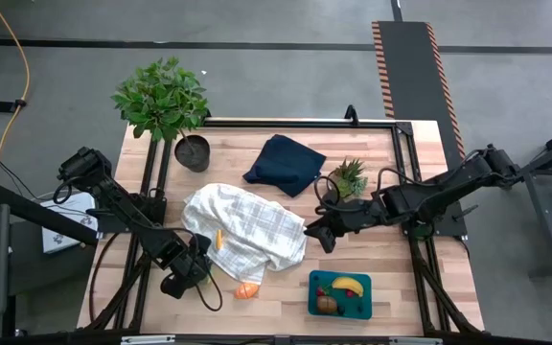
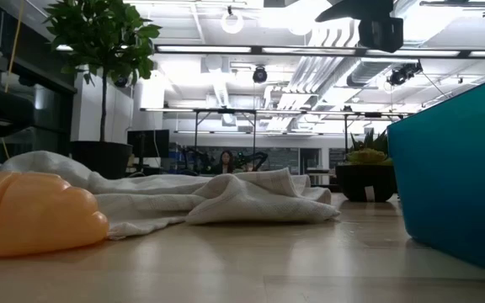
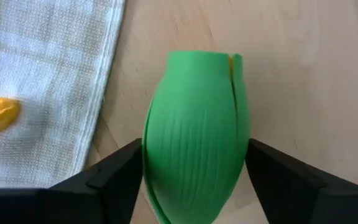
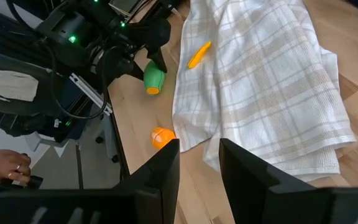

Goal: Pick and placing Produce into tupperware
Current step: Put the green corn into the bin

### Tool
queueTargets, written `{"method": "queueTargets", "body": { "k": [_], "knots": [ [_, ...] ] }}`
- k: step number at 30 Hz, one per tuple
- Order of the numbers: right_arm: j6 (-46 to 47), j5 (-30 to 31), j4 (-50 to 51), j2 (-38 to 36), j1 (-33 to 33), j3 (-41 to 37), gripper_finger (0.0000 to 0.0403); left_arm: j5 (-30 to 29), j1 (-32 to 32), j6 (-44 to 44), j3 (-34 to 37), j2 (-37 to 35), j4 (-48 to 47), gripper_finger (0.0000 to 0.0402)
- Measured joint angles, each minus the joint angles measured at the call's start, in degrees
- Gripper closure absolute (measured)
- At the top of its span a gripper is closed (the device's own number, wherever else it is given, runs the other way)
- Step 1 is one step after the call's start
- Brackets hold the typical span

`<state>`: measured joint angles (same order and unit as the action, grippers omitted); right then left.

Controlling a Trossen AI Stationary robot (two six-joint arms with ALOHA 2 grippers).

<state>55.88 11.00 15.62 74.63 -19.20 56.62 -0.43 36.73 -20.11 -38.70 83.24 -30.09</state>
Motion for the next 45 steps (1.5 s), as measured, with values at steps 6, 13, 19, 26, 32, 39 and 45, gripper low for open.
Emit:
{"method": "queueTargets", "body": {
  "k": [6,13,19,26,32,39,45],
  "knots": [
    [0.09,1.15,0.0,0.0,-1.13,0.0,0.03,0.21,0.02,-1.19,-0.02,-0.02,0.1,0.0193],
    [0.68,2.38,-0.03,0.0,-2.26,0.0,0.03,0.89,0.0,-4.67,-0.02,-0.02,1.23,0.0205],
    [0.62,2.41,-0.11,0.0,-2.36,0.0,0.03,0.34,-0.02,-7.82,-0.18,-0.02,5.56,0.0185],
    [-0.38,4.69,2.14,0.0,-2.36,0.0,0.03,-5.71,-0.88,-8.72,-4.64,0.0,6.84,0.0208],
    [-0.43,4.86,2.16,-0.02,-2.4,0.0,0.03,-6.08,-6.09,-8.84,-9.9,0.0,6.38,0.0198],
    [-0.59,2.44,-0.21,-0.41,-4.34,0.0,0.03,-6.27,-13.97,-7.83,-16.72,0.0,6.34,0.02],
    [-2.98,7.55,-4.48,-3.72,-6.82,-0.02,0.0299,-4.28,-20.56,-5.38,-24.0,0.0,6.73,0.0199]
  ]
}}
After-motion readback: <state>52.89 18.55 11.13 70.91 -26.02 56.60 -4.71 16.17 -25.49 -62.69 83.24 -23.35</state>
